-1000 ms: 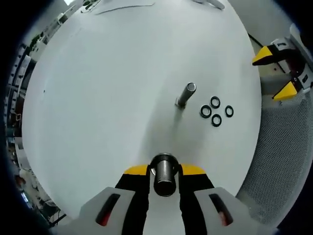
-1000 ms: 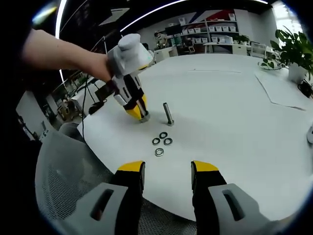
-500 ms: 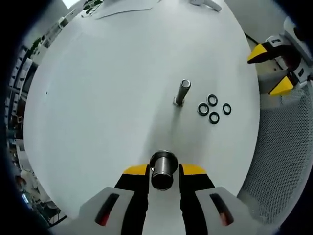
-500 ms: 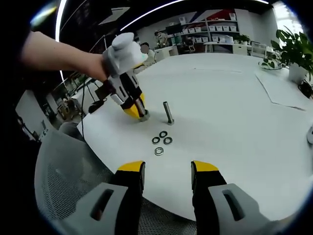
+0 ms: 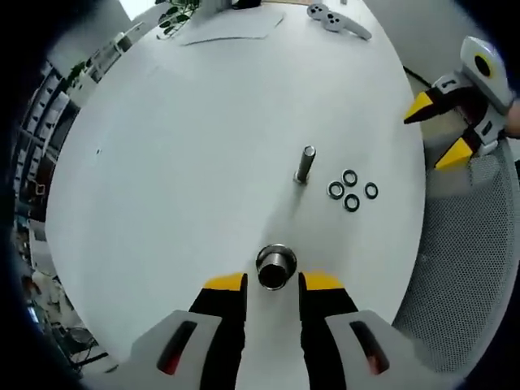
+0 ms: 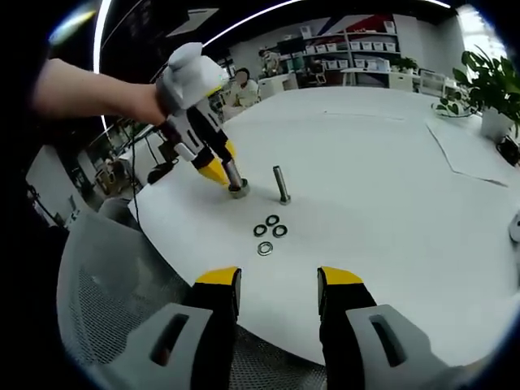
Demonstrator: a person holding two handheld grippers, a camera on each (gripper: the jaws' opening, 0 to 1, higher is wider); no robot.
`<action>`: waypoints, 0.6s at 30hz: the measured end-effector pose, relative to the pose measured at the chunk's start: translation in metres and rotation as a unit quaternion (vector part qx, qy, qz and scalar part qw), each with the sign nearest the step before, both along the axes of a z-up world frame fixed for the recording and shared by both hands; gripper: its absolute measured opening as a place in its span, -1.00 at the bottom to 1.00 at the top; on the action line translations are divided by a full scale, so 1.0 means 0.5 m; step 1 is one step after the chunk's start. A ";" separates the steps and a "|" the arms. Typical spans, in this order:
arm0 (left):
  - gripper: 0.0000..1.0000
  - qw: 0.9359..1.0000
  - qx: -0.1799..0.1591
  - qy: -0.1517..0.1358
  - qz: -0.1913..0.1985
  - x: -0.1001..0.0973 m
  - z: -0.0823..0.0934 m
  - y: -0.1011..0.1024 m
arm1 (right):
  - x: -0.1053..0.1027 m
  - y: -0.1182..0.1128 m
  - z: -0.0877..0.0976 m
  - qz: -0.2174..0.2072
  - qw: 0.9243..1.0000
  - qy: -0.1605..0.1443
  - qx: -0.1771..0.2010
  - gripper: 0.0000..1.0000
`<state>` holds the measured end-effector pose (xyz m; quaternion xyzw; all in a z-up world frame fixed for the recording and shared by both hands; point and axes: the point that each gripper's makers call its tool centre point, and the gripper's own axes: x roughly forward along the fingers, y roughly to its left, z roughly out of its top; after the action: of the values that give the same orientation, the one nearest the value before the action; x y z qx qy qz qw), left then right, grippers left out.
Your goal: Place the washer onto the threaded stud by aligning its center hole with the stud, sliding it down to the base, and recovering from edge contact or off-axis alignment until the washer reaches the visible bottom stop.
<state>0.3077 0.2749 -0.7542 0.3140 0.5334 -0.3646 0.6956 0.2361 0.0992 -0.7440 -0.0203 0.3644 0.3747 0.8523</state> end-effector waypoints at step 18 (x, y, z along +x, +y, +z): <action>-0.43 0.995 -0.071 -0.049 0.053 -0.017 0.070 0.025 | -0.002 0.002 -0.003 0.006 1.000 -0.002 -0.016 -0.19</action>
<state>0.2995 0.2875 -0.7194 0.2527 0.4876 -0.3486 0.7596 0.2350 0.1000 -0.7455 -0.0366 0.3685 0.3740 0.8503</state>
